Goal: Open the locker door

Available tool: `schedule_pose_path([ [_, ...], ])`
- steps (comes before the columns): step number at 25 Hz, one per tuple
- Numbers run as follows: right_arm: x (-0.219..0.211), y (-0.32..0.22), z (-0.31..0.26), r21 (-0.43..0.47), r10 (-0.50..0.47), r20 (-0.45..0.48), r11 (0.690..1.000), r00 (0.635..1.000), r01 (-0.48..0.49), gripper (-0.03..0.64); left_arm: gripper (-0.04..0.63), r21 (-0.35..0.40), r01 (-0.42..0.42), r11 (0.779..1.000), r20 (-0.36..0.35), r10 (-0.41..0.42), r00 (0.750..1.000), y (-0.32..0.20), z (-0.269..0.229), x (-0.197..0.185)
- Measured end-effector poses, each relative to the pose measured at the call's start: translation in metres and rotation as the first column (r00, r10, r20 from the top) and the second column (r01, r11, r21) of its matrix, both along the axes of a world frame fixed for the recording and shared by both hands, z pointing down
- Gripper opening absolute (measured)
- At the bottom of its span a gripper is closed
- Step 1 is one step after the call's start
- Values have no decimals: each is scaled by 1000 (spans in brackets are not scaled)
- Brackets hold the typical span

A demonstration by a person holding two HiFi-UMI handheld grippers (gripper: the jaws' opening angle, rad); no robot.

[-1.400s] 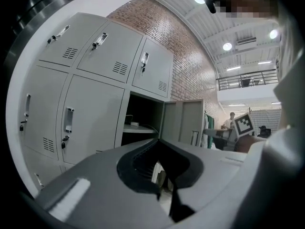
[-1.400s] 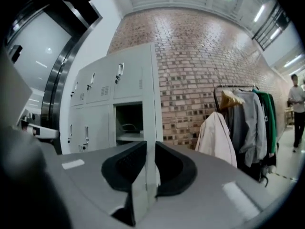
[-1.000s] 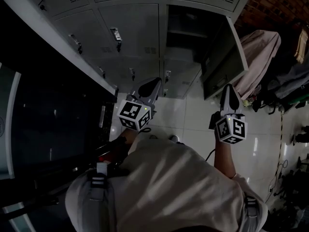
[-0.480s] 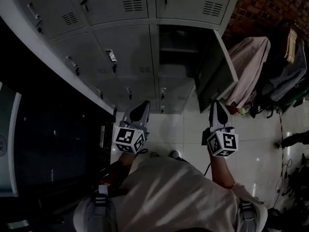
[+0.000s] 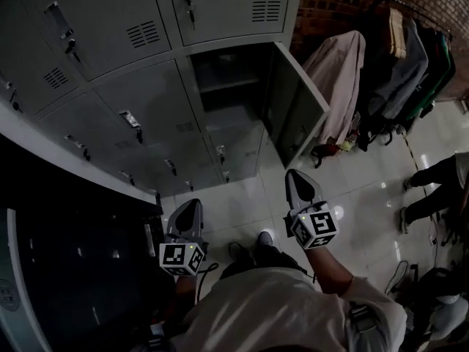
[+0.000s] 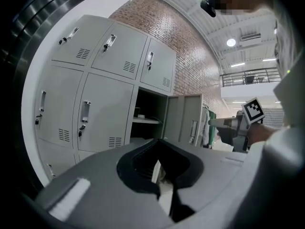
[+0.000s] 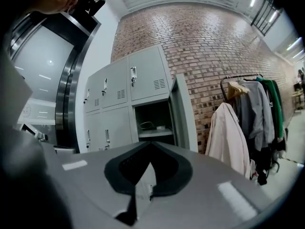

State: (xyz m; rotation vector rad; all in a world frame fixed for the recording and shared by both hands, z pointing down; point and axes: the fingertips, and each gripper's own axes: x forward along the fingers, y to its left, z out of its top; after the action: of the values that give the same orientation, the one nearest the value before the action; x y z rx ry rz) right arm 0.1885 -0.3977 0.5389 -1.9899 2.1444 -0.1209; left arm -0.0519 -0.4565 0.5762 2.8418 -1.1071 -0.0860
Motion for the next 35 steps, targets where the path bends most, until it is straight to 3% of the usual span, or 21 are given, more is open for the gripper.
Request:
schedule_pose_path([
  [6, -15, 19, 35, -31, 20, 17, 999, 1000, -19, 2, 51, -7, -47, 999, -3, 47, 999, 12, 23, -2],
  [13, -28, 78, 10, 95, 36, 11, 995, 999, -37, 2, 51, 100, -46, 994, 1, 46, 999, 60, -4, -16],
  [21, -26, 203, -17, 153, 31, -56, 988, 998, -22, 2, 51, 126, -45, 991, -13, 47, 999, 165, -23, 5],
  [28, -21, 305, -17, 149, 20, -48, 989, 999, -13, 2, 51, 107, -51, 993, -3, 52, 999, 271, -20, 12],
  [35, -18, 375, -14, 136, -5, -23, 991, 1000, 8, 2, 51, 102, -43, 994, 21, 41, 999, 346, -23, 16],
])
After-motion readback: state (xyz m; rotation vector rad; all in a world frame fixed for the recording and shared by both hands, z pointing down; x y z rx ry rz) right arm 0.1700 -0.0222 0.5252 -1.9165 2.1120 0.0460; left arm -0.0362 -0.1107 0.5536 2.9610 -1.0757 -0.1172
